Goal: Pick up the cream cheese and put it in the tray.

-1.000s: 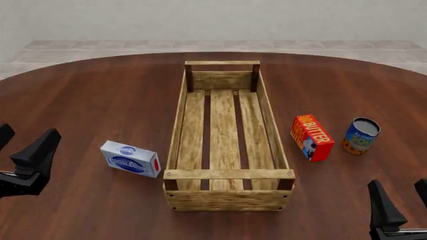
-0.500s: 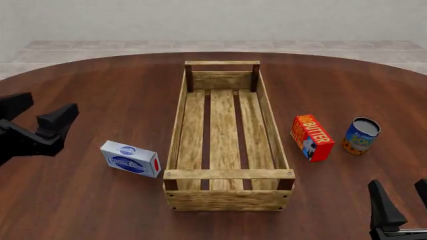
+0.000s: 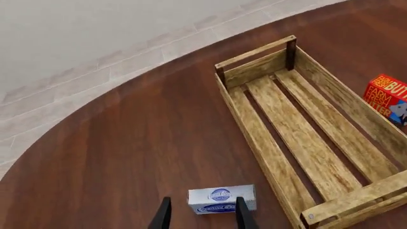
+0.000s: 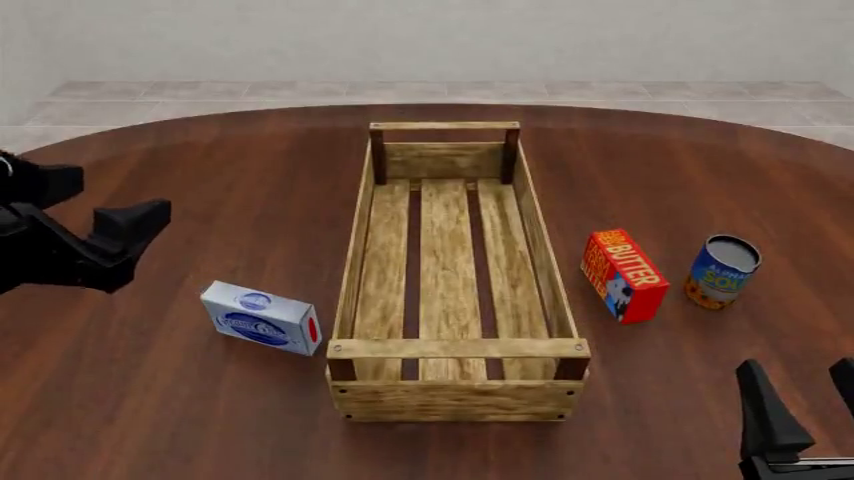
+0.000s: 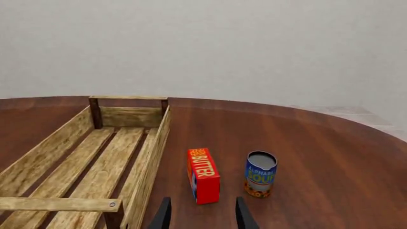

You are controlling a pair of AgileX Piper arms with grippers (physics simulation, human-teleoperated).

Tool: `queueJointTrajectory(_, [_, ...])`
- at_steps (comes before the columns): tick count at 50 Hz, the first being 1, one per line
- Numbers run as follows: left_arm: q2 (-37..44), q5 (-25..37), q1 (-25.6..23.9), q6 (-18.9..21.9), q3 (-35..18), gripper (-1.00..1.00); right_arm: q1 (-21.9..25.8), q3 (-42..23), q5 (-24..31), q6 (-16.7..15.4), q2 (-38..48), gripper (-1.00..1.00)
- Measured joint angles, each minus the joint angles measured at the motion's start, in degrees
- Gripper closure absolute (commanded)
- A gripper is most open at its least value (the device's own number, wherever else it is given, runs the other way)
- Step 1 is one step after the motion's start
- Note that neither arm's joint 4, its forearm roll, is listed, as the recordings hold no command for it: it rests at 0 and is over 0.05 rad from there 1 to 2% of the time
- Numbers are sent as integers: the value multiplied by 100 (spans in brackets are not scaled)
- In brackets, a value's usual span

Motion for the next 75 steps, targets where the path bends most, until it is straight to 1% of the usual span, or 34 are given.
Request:
queueJointTrajectory(7, [159,224,-10,238,-170,-100,-1,-2,1,-2,-1,-100])
queueJointTrajectory(16, [371,450,-115,391,-351,-100,-3,-2,2,0,-1,-100])
queueJointTrajectory(38, [970,729,-346,870,-764,-100,-9,4,-5,1,1,-100])
queueJointTrajectory(44, [1168,849,-426,1043,-936,-100,-10,3,-3,0,0,-100])
queueJointTrajectory(56, [1499,1061,-589,1484,-1112,-100,-12,4,-5,0,1,-100])
queueJointTrajectory(64, [1541,1300,-780,1771,-1138,-100,-13,1,-2,0,0,-100])
queueJointTrajectory(75, [1645,1603,-812,2049,-1239,-100,-15,5,-6,0,1,-100])
